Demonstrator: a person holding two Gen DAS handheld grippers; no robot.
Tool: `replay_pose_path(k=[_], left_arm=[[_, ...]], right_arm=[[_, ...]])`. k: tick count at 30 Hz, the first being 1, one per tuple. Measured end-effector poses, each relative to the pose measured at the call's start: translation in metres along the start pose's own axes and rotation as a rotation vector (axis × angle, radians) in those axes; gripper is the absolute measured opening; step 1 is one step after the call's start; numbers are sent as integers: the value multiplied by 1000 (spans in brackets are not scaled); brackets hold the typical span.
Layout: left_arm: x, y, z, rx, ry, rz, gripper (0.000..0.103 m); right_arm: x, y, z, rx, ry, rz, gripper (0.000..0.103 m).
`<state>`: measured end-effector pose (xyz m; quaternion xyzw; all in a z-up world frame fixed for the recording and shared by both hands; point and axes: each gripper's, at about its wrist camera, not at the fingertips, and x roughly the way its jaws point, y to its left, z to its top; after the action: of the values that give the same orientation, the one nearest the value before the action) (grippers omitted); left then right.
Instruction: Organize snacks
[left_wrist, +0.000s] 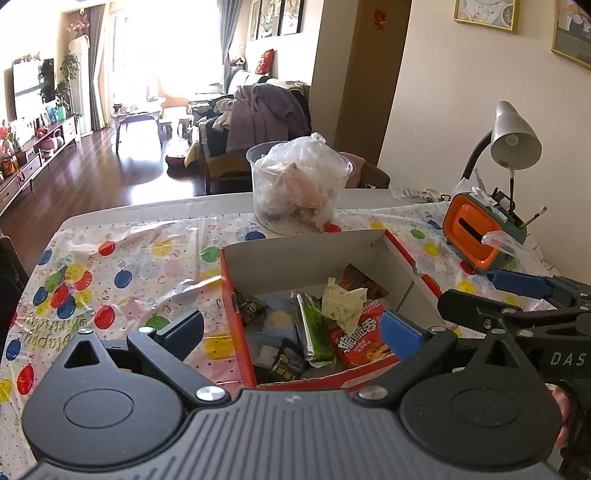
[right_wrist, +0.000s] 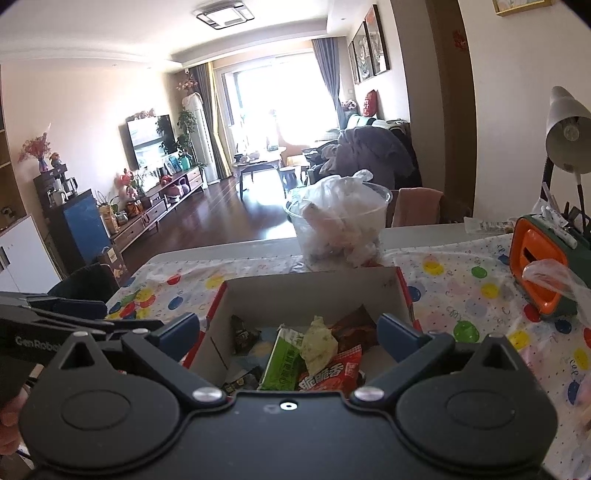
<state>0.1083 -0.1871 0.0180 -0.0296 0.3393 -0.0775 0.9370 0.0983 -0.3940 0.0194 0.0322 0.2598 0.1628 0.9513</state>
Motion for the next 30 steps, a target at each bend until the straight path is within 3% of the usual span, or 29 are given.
replay_pose_path(k=[30], left_arm=[[2,4,-4,-10,27,-14,102]], right_arm=[[7,-1,-7,33,36,-5,103]])
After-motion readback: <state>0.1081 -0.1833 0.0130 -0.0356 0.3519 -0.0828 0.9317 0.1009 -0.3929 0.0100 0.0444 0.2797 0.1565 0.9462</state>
